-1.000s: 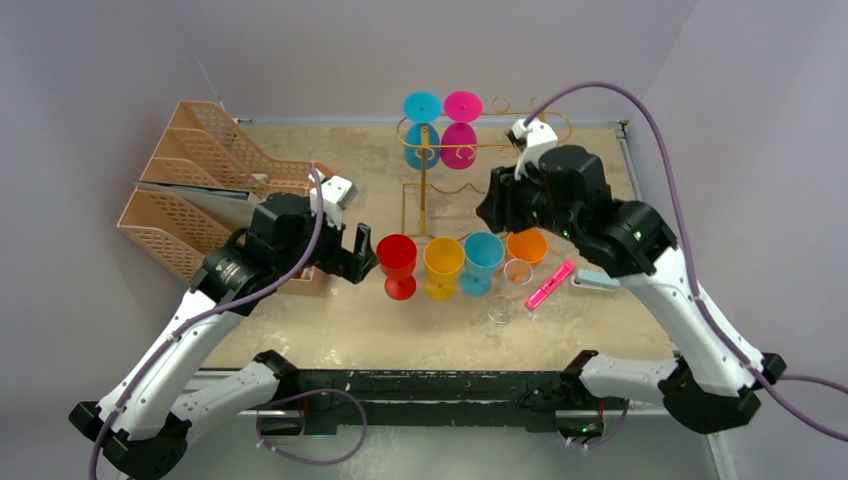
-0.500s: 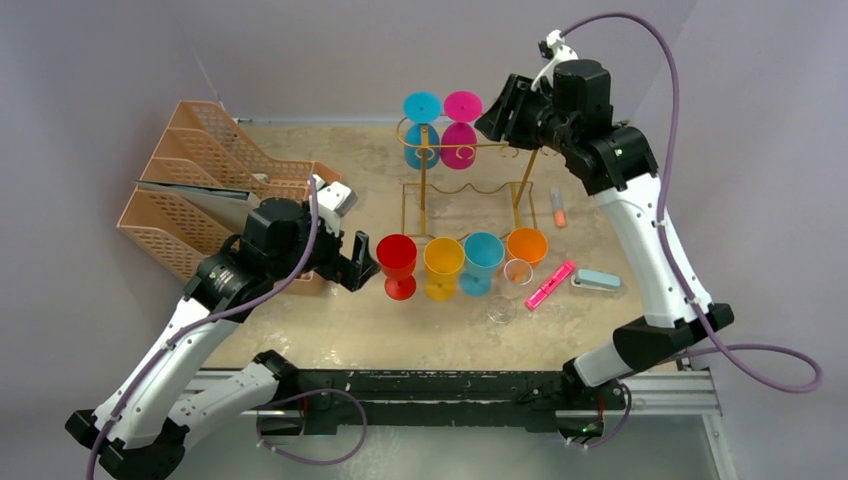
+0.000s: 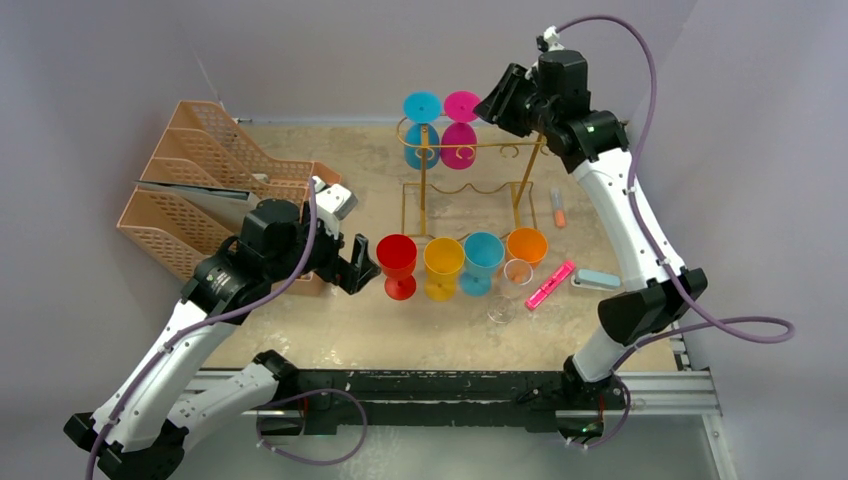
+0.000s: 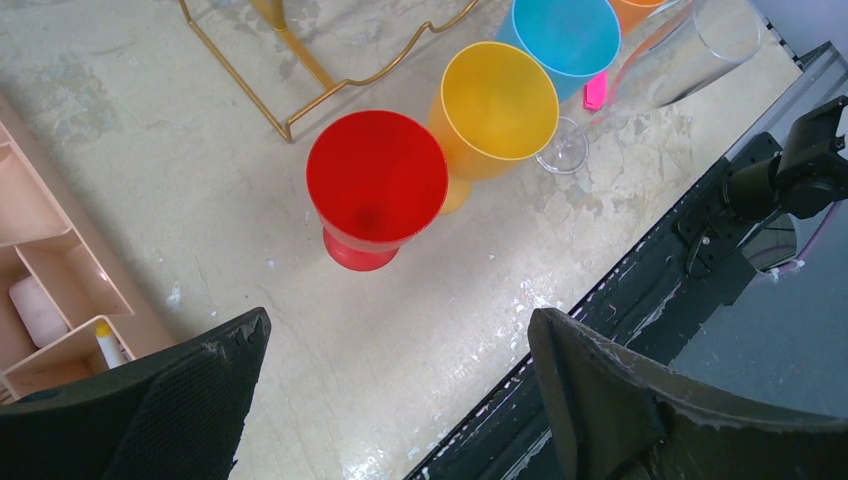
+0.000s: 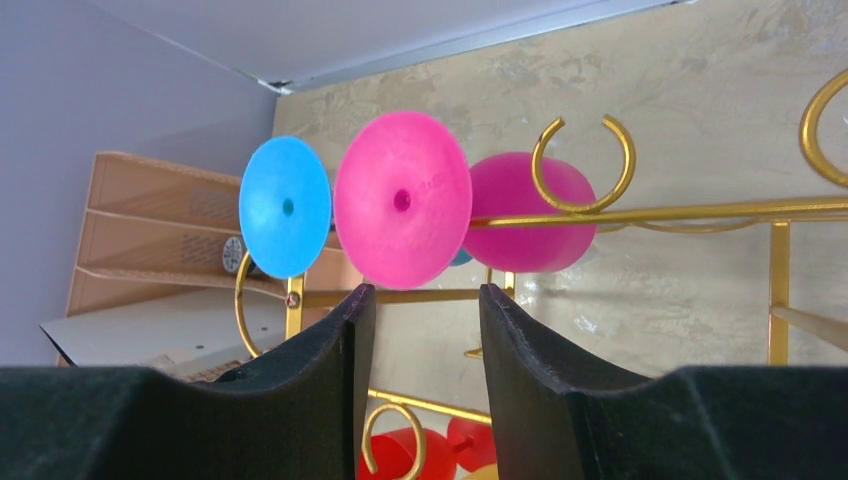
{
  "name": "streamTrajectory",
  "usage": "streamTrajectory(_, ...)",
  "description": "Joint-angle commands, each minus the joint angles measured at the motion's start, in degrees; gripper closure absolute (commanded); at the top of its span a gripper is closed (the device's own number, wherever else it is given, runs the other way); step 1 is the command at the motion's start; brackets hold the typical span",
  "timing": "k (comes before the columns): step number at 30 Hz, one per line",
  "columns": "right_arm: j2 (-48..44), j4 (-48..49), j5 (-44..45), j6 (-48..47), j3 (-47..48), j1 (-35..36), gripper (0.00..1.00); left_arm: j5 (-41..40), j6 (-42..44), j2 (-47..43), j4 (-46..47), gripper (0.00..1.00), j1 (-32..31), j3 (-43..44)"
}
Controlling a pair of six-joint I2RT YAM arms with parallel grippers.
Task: Take the wine glass off the wine glass rack
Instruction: Pick up the wine glass from the wine rack.
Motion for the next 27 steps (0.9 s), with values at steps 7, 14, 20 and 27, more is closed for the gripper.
streamTrajectory(7, 1.72, 8.17, -0.39, 3.49, 0.69, -2.29, 0.59, 0.63, 0.92, 0.02, 1.23, 0.0, 0.23, -0.27)
streamTrajectory(14, 4.97, 7.91, -1.21, 2.66, 2.94, -2.45, 0.6, 0.8, 0.44, 0.31, 1.33, 0.0, 0.26, -0.27)
streamTrajectory(20, 6.72, 7.83, -4.62, 2.89, 2.95, -2.54, 0.63, 0.54, 0.7, 0.63, 0.93, 0.0, 0.21, -0.27)
streamTrajectory(27, 6.64, 8.0, -6.41, 3.24, 2.65, -2.57, 0.7, 0.45, 0.88, 0.75, 0.66, 0.0, 0.26, -0.27)
